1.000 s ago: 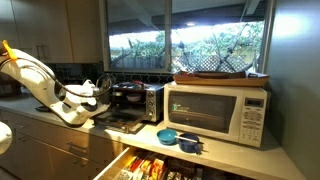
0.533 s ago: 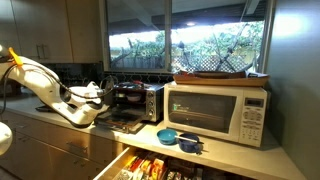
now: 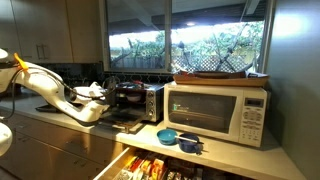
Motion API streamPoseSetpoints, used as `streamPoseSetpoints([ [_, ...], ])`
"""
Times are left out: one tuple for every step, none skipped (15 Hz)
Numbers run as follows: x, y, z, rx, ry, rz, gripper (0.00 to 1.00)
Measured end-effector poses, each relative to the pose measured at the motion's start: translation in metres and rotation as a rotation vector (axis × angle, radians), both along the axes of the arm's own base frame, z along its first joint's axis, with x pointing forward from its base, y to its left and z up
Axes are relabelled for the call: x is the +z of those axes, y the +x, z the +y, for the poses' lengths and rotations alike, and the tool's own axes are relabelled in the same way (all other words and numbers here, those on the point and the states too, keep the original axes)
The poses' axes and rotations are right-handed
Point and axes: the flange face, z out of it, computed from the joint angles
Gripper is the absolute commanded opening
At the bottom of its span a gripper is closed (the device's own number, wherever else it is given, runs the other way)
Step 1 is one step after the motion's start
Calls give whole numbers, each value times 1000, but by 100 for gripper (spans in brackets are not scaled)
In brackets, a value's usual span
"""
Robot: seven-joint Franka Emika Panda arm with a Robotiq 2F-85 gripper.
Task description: Pick up the packaged cello tape and put it on the tray in the oven
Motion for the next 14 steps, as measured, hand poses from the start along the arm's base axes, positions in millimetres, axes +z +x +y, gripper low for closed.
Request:
streamPoseSetpoints([
  [0, 3, 1, 3, 0, -1, 7],
  [-1, 5, 2, 4, 2, -2, 7],
  [-1, 8, 2, 3, 3, -4, 7],
  [-2, 11, 0, -1, 4, -5, 7],
  [-3, 13, -2, -6, 7, -5, 7],
  [-4, 15, -4, -12, 8, -5, 7],
  [-5, 18, -8, -20, 8, -4, 7],
  [-6, 20, -11, -28, 9, -4, 7],
  [-7, 22, -14, -38, 8, -3, 7],
  [-7, 24, -18, -48, 7, -4, 7],
  [-7, 26, -21, -58, 5, -5, 7],
  [-6, 28, -23, -65, 6, -7, 7],
  [-5, 30, -24, -66, 6, -11, 7],
  [-5, 32, -24, -65, 7, -14, 7],
])
